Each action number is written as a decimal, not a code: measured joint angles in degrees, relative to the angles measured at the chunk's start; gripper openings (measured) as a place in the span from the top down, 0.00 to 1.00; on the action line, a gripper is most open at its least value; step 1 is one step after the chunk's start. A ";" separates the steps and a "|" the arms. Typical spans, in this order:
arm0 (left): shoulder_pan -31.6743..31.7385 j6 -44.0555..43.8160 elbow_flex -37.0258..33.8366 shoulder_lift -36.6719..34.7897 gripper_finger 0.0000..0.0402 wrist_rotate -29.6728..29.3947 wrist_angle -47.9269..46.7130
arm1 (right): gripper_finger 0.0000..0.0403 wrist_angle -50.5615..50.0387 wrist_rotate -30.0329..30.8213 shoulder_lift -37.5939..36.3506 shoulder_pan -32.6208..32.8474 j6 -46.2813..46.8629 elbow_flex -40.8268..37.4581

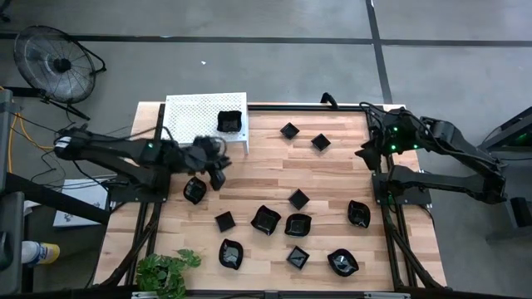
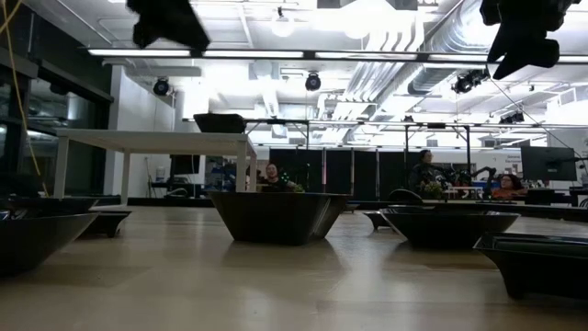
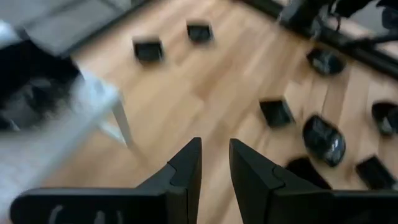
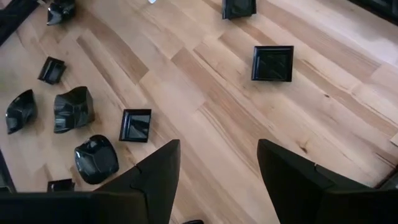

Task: Pick & Place Mini shaped plates
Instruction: Stack the black distorted square plate on top of the black distorted square plate on the shelf

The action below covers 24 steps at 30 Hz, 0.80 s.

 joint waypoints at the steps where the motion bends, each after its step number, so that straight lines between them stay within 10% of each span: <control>1: -0.69 -1.75 -1.21 0.48 0.80 0.07 1.52 | 0.48 0.01 0.29 0.00 0.01 0.04 0.00; 24: -2.68 -14.74 -6.01 22.10 0.80 15.79 22.16 | 0.48 1.26 1.35 0.11 0.09 -3.75 0.00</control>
